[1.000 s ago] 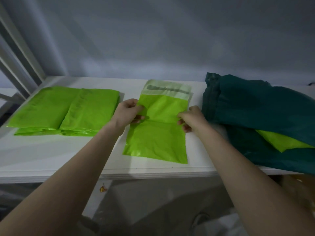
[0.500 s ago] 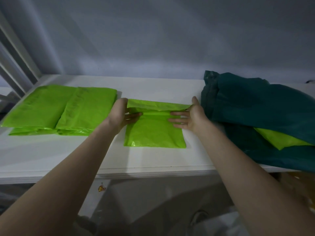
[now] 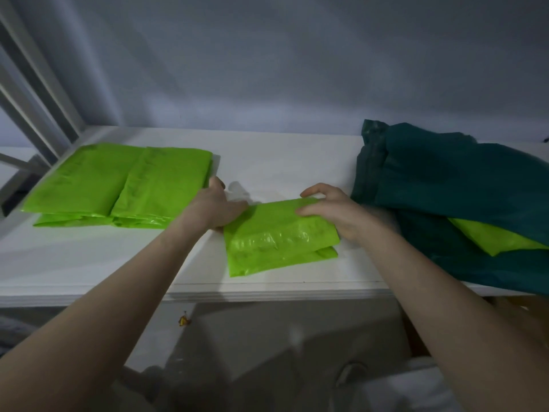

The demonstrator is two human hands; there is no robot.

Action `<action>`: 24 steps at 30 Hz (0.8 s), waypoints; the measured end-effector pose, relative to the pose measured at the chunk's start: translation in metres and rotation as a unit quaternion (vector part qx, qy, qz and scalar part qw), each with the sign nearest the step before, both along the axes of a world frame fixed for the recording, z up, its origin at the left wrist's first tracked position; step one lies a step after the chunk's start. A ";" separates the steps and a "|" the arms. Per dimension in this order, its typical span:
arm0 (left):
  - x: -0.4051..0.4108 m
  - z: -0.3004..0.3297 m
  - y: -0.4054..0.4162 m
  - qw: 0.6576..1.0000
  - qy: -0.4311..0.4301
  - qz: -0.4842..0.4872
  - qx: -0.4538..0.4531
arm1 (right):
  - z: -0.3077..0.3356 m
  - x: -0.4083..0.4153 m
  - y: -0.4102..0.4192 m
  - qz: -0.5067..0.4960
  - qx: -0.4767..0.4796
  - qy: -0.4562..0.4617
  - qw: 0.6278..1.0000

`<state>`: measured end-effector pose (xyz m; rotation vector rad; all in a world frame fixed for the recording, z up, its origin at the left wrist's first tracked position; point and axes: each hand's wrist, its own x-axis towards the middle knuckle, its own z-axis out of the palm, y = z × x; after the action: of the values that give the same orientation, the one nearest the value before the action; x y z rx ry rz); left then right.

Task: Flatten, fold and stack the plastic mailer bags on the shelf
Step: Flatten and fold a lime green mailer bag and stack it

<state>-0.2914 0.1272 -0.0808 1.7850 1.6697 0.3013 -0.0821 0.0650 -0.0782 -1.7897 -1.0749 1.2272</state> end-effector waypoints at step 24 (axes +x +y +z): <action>0.000 -0.021 -0.019 0.981 -0.066 -0.139 0.118 | -0.012 -0.010 -0.009 -0.003 0.088 -0.194 0.977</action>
<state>-0.2915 0.1083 -0.1022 2.0953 1.3166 0.4965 -0.0917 0.0555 -0.0901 -1.9354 -1.3456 0.7642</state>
